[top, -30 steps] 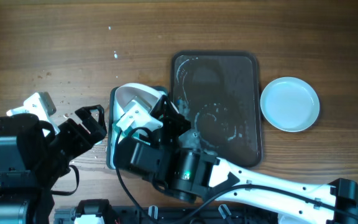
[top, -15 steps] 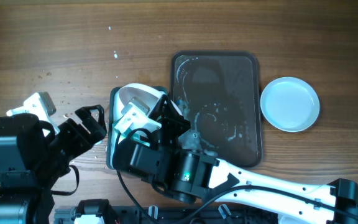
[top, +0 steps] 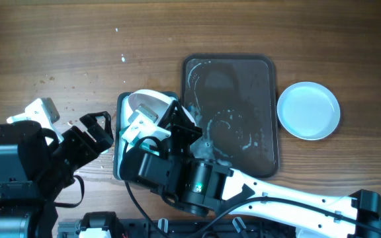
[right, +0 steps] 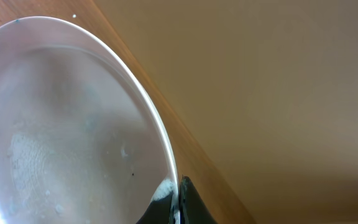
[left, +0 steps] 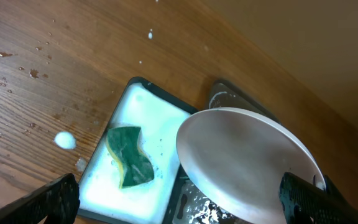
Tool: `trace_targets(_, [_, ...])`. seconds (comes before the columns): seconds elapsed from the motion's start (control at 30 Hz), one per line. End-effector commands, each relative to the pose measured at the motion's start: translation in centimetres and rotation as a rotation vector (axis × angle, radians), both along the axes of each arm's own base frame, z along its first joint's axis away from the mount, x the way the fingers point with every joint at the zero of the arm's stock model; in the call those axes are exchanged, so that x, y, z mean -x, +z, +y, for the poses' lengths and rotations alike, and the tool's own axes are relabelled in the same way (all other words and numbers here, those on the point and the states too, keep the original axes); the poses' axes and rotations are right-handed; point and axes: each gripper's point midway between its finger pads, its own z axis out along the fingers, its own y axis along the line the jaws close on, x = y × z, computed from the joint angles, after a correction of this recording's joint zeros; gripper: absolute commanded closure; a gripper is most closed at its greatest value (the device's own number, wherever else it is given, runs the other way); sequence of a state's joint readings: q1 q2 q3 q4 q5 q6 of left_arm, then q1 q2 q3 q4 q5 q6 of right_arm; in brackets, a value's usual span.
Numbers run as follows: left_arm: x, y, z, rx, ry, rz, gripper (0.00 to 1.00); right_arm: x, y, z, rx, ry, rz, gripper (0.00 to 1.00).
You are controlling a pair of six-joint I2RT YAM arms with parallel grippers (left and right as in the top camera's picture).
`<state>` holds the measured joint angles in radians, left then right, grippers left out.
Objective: Clean dirty plates on tray and stack at the side
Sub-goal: 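Lift the plate with the right gripper and tilt it over the basin, then carry the plate right and set it on the cleaned plate stack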
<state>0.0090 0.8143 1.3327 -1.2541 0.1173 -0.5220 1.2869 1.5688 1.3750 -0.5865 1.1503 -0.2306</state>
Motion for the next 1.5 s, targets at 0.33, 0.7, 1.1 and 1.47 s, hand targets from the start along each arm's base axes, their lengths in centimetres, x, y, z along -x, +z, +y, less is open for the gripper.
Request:
trace_targets(0.33, [-0.1,0.3,0.4,-0.002,0.025,-0.010,0.00,0.0,1.1,0.1,-0.065,-0.031,-0.027,0.96])
trace_targets(0.7, [-0.1,0.3,0.4,-0.002,0.025,-0.010,0.00,0.0,0.6,0.3,-0.225,-0.058,0.006,0.96])
trace_targets(1.1, [-0.1,0.3,0.4,-0.002,0.025,-0.010,0.00,-6.1,-6.3,-9.7,-0.934,-0.206,0.953,0.96])
trace_targets(1.47, [-0.1,0.3,0.4,-0.002,0.025,-0.010,0.00,-6.8,-9.9,-40.2,-1.175,-1.128,0.594,0.96])
